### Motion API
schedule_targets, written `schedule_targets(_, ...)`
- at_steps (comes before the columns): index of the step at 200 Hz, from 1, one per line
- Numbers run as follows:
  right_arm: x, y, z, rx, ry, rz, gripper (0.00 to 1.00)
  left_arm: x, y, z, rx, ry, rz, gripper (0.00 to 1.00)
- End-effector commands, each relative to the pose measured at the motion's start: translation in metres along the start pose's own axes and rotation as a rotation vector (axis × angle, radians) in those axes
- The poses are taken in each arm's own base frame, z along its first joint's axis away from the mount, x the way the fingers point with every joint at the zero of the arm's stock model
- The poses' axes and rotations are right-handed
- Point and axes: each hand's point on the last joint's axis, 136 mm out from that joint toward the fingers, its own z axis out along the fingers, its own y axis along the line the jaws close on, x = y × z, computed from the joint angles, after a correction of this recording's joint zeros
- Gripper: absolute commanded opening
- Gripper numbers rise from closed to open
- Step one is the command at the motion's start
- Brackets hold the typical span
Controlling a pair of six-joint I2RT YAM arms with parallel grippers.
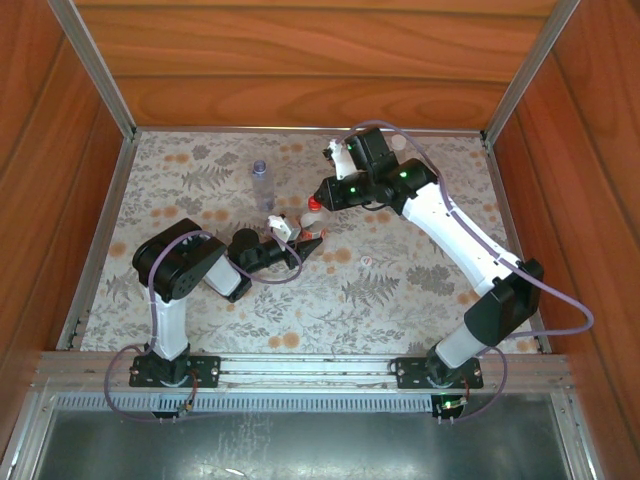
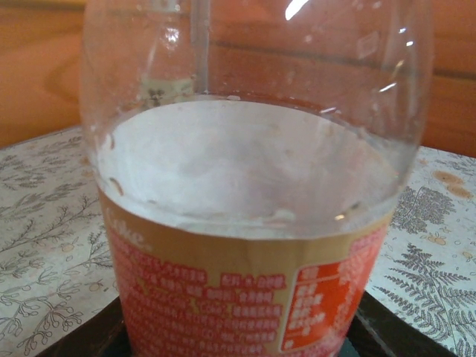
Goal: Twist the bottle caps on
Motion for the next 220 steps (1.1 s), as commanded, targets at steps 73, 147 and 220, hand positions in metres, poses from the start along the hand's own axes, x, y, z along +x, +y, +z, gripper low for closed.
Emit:
schedule_targets(73, 0.015, 0.004, -0.015, -0.023, 0.010, 0.027, 0.27, 0.050, 0.003, -0.005, -0.007, 0.160, -0.109, 0.51)
schedule_targets(147, -0.013, 0.000, -0.014, 0.015, -0.040, 0.006, 0.36, 0.053, 0.001, -0.007, 0.000, 0.165, -0.103, 0.51)
schedule_targets(220, -0.007, 0.002, -0.001, -0.023, 0.012, 0.005, 0.28, 0.053, 0.001, -0.007, -0.001, 0.164, -0.106, 0.51)
